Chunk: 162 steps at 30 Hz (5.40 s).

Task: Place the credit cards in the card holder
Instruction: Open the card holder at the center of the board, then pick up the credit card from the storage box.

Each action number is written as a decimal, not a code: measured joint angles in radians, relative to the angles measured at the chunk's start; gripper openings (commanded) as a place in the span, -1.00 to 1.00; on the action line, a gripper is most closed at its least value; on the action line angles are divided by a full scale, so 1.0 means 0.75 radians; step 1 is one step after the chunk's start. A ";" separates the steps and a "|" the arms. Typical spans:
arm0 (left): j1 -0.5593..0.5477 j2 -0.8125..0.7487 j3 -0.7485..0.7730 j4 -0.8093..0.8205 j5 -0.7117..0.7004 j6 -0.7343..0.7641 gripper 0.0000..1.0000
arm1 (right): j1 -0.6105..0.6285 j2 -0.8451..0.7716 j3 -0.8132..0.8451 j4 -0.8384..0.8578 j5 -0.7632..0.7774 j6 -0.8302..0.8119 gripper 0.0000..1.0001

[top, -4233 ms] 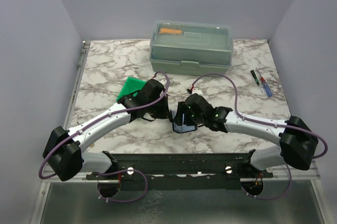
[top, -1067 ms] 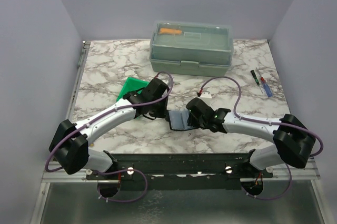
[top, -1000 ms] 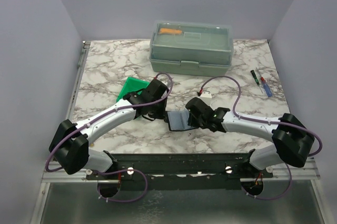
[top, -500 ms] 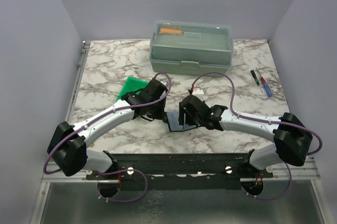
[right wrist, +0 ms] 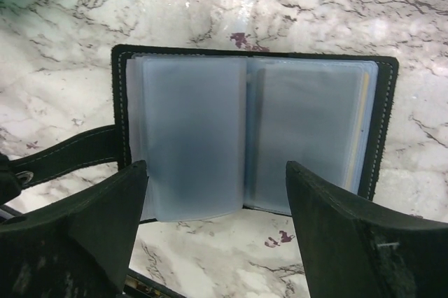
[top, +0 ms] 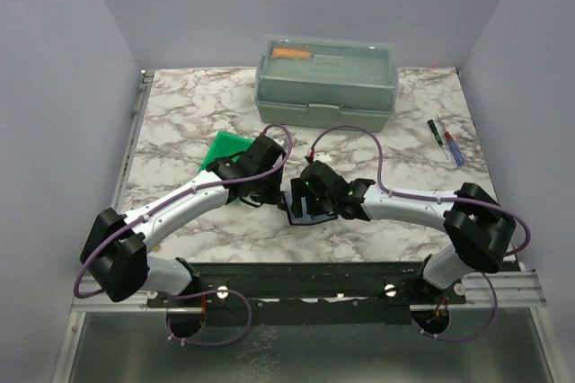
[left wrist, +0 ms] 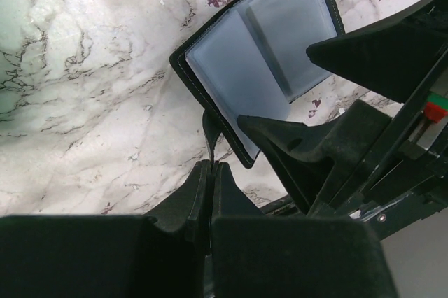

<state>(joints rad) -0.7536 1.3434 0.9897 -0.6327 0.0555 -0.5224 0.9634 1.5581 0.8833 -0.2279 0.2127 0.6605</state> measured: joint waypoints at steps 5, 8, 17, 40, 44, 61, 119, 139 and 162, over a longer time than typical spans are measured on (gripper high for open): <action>-0.001 -0.003 0.000 0.000 0.000 0.000 -1.00 | 0.000 0.007 -0.003 0.042 -0.042 -0.012 0.68; -0.001 -0.005 0.000 0.000 0.000 0.000 -1.00 | 0.000 0.012 -0.004 0.049 -0.047 -0.011 0.66; -0.001 -0.013 0.000 -0.001 -0.001 0.000 -1.00 | 0.007 0.078 0.022 0.015 0.004 0.046 0.41; 0.000 -0.014 -0.012 0.002 -0.031 0.001 -1.00 | 0.008 -0.014 -0.025 -0.006 0.071 0.120 0.45; 0.000 -0.014 -0.019 0.003 -0.031 0.001 -1.00 | 0.008 -0.014 -0.025 -0.007 0.069 0.116 0.48; 0.001 -0.032 -0.006 0.045 0.049 -0.124 -0.21 | 0.007 -0.164 -0.145 0.115 -0.028 0.100 0.29; 0.061 0.342 -0.051 0.318 0.078 -0.185 0.22 | 0.005 -0.287 -0.335 0.328 -0.080 0.067 0.30; 0.083 0.096 -0.118 0.224 0.035 -0.144 0.47 | -0.049 0.067 -0.008 -0.179 0.326 0.136 0.03; 0.780 -0.127 0.153 -0.327 -0.333 -0.345 0.86 | -0.056 0.038 0.414 -0.049 -0.285 -0.318 0.68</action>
<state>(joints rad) -0.1684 1.2480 1.1042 -0.8776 -0.1940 -0.7811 0.9211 1.5864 1.1938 -0.2646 -0.0013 0.4217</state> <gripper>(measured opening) 0.913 0.805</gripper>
